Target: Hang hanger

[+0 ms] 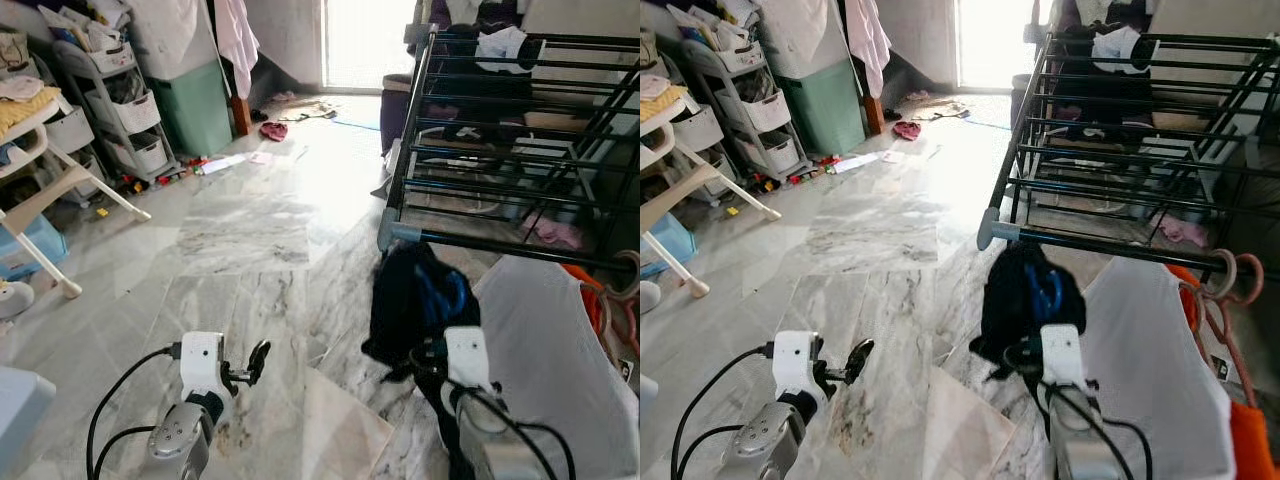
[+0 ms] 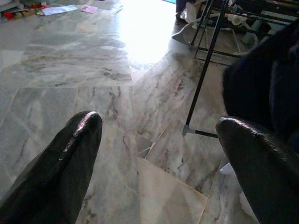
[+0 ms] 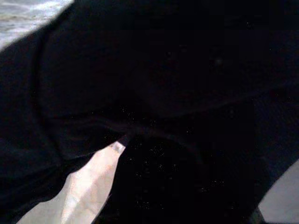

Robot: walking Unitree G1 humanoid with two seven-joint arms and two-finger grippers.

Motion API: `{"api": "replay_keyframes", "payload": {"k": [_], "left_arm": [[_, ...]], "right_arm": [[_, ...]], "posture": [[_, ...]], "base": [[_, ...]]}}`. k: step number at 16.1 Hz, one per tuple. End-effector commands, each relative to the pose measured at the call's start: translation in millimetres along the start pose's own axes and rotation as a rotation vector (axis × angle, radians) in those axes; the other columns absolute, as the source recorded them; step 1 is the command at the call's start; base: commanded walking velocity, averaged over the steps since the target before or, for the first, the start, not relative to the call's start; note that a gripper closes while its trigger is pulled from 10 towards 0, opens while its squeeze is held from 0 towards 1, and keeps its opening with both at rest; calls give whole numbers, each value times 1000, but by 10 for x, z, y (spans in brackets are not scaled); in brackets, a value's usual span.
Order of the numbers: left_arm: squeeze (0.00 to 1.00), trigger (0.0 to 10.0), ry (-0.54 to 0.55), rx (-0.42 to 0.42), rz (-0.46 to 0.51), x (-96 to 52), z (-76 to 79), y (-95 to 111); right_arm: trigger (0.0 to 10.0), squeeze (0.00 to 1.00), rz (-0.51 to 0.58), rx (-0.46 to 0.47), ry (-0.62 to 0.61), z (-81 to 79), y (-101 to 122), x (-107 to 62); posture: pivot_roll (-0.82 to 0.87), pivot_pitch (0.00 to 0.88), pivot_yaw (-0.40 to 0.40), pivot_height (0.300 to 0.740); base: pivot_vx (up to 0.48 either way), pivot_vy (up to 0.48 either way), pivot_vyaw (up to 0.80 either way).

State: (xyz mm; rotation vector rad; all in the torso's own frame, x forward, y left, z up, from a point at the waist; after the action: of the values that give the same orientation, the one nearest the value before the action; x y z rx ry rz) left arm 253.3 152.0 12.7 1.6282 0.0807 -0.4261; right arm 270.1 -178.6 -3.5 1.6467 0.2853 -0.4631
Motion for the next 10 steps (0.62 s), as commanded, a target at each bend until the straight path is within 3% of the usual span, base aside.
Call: {"api": "replay_keyframes", "payload": {"k": [1,6,10], "left_arm": [[0,10000,-55,-4,46,-24,28,91],[0,10000,-249,-10,67,-72,184,169],[0,10000,-287,3,50,-99,160,143]], "right_arm": [[10000,0,99,1,31,-123,235,-8],[10000,0,176,20,83,-274,426,-91],[10000,0,196,-6,68,-185,420,-152]], "posture": [[-171,0,59,740],[-159,0,62,740],[-154,0,60,740]], "base": [[0,0,0],[0,0,0],[0,0,0]]}}
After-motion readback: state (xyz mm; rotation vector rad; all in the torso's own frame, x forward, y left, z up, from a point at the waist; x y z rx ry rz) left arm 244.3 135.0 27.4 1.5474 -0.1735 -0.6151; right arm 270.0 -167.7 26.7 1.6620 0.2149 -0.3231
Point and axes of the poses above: a point about 5 cm out from each wrist's last joint towards the gripper, its own x axis pointing out of the wrist towards the gripper, its own y axis along the axis of the wrist's last joint, z = x × y, the point moved 2 cm from there along x, pointing out of the wrist towards the gripper, and after that the axes turned 13 degrees about x, right-handed, at the moved point
